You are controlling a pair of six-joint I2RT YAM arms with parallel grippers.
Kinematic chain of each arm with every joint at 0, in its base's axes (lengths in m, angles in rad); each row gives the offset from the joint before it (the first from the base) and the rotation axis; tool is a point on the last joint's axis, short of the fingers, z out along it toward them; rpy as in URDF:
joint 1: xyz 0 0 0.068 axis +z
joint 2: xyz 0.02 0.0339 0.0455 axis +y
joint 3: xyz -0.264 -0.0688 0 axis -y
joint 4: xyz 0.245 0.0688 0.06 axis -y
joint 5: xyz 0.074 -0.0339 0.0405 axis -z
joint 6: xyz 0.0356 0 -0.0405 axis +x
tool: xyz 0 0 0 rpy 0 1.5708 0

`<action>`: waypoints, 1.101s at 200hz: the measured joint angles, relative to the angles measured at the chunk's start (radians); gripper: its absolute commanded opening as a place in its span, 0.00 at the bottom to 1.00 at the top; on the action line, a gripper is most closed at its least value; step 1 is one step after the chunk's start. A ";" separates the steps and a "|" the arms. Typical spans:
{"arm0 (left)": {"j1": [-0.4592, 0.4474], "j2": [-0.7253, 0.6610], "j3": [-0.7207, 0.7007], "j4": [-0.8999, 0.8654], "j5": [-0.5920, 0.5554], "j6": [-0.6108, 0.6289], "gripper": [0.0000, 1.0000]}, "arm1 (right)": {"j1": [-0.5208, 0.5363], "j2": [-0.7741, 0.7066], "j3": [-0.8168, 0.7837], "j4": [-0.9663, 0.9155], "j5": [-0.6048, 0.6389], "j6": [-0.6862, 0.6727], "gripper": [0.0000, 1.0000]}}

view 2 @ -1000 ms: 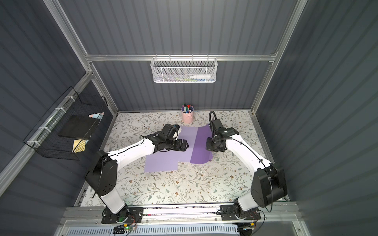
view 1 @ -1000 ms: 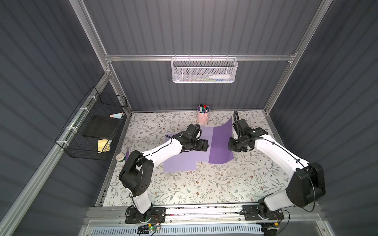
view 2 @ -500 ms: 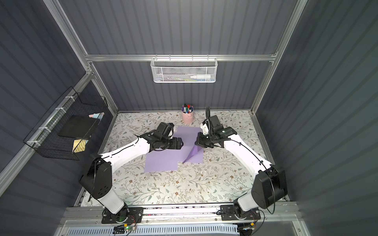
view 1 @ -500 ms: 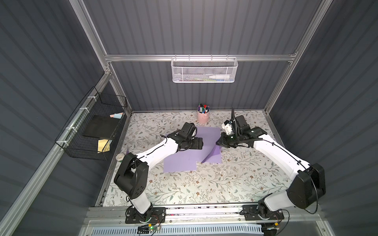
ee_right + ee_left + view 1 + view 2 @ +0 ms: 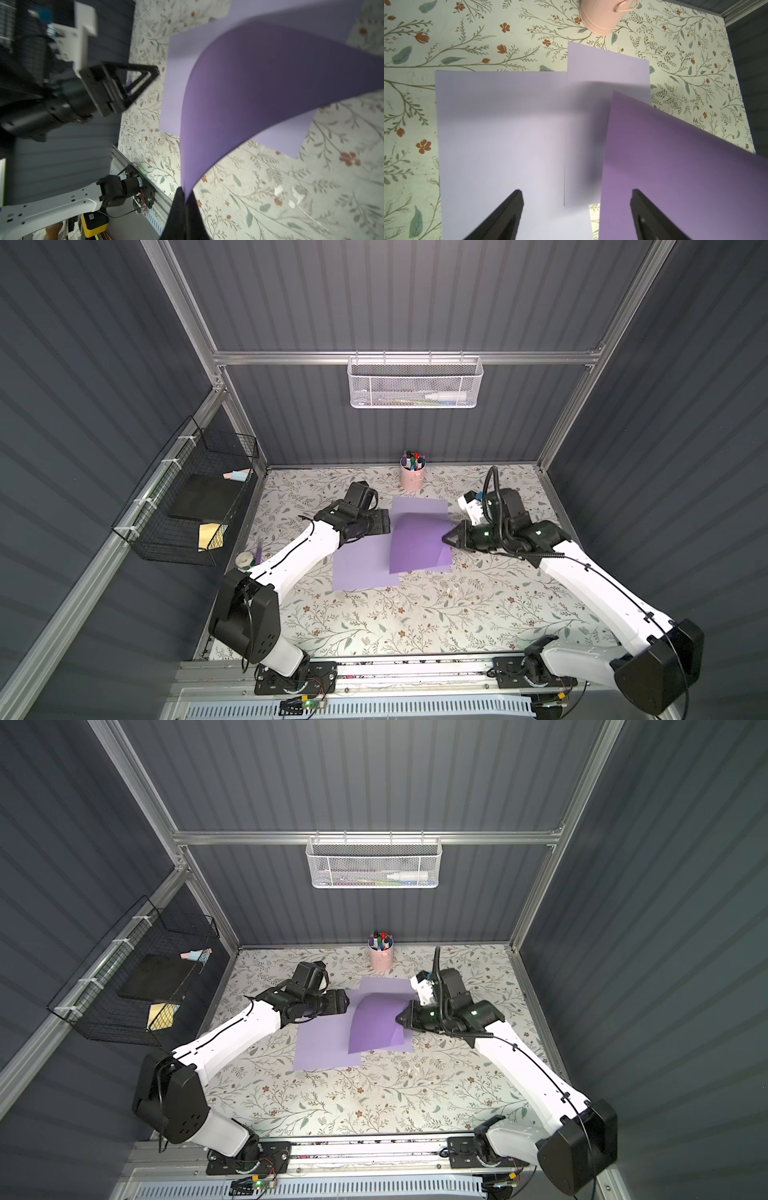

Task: Fold the rectangular paper in half along the long edge
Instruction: Fold the paper.

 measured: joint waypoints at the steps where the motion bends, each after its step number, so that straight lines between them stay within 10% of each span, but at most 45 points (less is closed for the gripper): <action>1: 0.000 0.001 0.000 0.000 0.000 0.000 0.83 | 0.000 0.000 -0.011 -0.002 0.002 0.004 0.00; 79: -0.055 0.144 0.007 0.011 0.076 0.000 0.77 | -0.005 0.128 -0.253 -0.055 0.031 0.084 0.00; 153: -0.138 0.244 -0.050 0.083 0.129 -0.045 0.20 | -0.006 0.281 -0.208 -0.055 0.087 0.082 0.00; 220: -0.138 0.244 -0.128 0.097 0.140 -0.070 0.08 | -0.006 0.303 -0.174 -0.057 0.119 0.084 0.00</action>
